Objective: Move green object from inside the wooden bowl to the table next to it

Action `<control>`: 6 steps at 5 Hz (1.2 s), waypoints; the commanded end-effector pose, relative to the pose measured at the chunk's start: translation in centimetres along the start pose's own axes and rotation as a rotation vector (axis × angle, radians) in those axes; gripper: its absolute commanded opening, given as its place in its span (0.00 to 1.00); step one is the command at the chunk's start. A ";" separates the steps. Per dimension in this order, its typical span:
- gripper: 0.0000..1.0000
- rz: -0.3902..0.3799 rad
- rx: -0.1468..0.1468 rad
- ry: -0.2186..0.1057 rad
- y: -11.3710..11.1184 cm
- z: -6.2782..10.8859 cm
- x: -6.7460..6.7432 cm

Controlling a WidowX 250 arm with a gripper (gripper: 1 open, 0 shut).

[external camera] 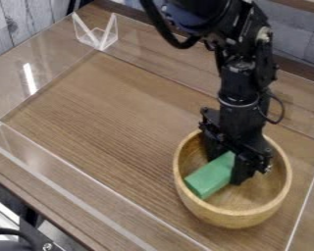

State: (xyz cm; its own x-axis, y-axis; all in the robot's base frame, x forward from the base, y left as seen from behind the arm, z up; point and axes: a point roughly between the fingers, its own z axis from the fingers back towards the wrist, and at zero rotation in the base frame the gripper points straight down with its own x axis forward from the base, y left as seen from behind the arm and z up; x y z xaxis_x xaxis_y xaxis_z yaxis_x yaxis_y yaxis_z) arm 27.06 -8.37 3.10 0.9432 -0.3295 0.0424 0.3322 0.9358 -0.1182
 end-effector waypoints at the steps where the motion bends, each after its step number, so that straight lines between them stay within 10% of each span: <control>1: 0.00 0.023 0.002 -0.023 -0.2 -0.2 1.0; 6: 0.00 -0.092 -0.017 -0.002 -1.9 1.3 1.6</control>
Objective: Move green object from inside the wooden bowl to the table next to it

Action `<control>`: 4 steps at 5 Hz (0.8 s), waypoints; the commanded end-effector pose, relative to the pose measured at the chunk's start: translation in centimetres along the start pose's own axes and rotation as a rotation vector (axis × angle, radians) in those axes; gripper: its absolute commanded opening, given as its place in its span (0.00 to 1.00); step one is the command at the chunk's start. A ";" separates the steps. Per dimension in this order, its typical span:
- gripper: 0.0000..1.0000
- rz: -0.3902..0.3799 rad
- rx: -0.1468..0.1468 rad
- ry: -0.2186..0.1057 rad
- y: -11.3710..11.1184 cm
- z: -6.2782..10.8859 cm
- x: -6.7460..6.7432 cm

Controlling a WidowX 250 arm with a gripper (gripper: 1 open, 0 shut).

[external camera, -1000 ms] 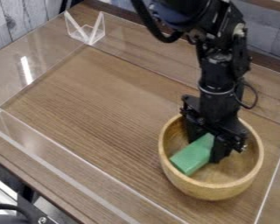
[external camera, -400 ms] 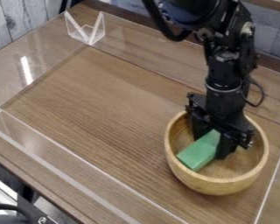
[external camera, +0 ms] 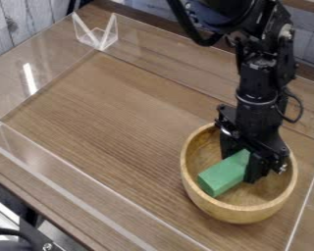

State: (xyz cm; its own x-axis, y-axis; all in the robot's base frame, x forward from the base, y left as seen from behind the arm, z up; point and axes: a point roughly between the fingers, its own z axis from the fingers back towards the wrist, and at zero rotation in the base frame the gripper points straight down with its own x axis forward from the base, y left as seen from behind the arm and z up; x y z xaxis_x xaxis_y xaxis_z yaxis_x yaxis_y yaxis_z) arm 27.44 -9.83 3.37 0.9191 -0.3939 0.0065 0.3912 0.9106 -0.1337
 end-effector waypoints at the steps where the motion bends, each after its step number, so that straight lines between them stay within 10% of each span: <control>1: 1.00 0.013 -0.001 -0.065 -0.6 2.6 1.2; 4: 1.00 0.340 0.021 -0.174 4.1 6.7 -0.9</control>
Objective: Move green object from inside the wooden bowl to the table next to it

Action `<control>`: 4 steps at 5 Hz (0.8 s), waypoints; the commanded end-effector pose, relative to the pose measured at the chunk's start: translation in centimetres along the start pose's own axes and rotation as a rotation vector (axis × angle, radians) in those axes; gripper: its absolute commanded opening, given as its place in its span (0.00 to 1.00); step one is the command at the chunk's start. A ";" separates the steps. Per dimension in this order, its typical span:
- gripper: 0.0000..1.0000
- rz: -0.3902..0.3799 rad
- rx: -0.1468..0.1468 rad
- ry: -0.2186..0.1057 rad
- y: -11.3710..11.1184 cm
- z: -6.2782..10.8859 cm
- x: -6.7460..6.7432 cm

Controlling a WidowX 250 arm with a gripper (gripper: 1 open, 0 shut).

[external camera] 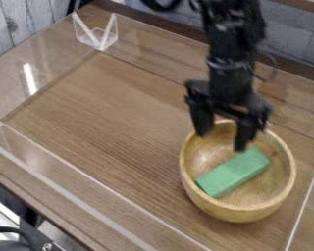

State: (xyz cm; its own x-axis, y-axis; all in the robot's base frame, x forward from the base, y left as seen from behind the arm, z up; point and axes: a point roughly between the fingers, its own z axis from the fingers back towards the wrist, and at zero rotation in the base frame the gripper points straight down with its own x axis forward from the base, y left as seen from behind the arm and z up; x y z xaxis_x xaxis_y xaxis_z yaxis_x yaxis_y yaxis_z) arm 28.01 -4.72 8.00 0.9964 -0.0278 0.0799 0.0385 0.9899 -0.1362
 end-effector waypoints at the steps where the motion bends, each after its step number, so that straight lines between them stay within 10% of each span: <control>1: 0.00 0.006 -0.008 -0.093 2.3 3.3 1.4; 2: 1.00 0.021 -0.012 -0.113 2.9 3.7 2.5; 3: 0.00 0.018 -0.007 -0.117 2.9 3.0 3.1; 4: 1.00 0.044 0.005 -0.115 3.2 2.0 3.8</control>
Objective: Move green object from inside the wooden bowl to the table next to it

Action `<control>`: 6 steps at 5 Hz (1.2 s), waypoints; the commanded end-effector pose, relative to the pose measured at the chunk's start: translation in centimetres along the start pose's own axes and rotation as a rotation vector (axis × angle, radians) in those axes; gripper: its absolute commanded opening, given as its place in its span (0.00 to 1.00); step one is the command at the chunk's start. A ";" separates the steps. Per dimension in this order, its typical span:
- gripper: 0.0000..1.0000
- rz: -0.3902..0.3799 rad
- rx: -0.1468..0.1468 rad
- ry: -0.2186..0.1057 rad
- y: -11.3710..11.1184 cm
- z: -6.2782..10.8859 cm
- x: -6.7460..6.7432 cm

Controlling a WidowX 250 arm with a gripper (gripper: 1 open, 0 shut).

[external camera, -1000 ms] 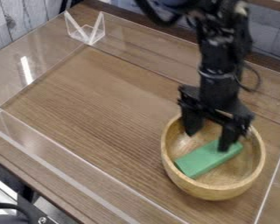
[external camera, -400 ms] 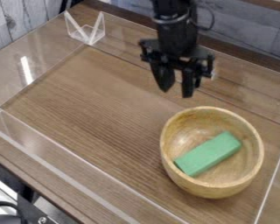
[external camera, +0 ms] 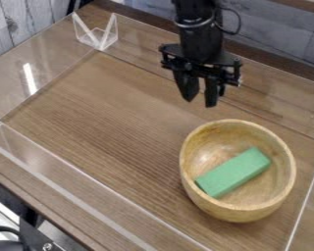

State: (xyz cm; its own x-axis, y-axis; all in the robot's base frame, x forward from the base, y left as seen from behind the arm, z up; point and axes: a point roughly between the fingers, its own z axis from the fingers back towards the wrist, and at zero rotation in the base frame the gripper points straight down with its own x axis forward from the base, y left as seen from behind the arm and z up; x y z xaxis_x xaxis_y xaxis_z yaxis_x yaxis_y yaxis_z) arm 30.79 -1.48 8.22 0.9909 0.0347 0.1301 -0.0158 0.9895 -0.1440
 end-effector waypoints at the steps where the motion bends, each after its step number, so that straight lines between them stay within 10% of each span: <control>1: 0.00 0.023 0.019 -0.062 0.1 0.6 1.9; 2: 1.00 0.055 0.032 -0.068 0.5 -0.2 2.8; 3: 0.00 0.057 0.039 -0.068 1.0 -0.7 2.1; 4: 1.00 0.058 0.046 -0.072 1.6 -1.1 1.5; 6: 1.00 -0.043 0.040 -0.079 2.7 -0.2 2.7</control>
State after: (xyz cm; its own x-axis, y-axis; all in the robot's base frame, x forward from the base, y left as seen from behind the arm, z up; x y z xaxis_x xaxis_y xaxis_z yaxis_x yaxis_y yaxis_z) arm 32.52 0.86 6.38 0.9871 0.0010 0.1603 0.0159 0.9944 -0.1043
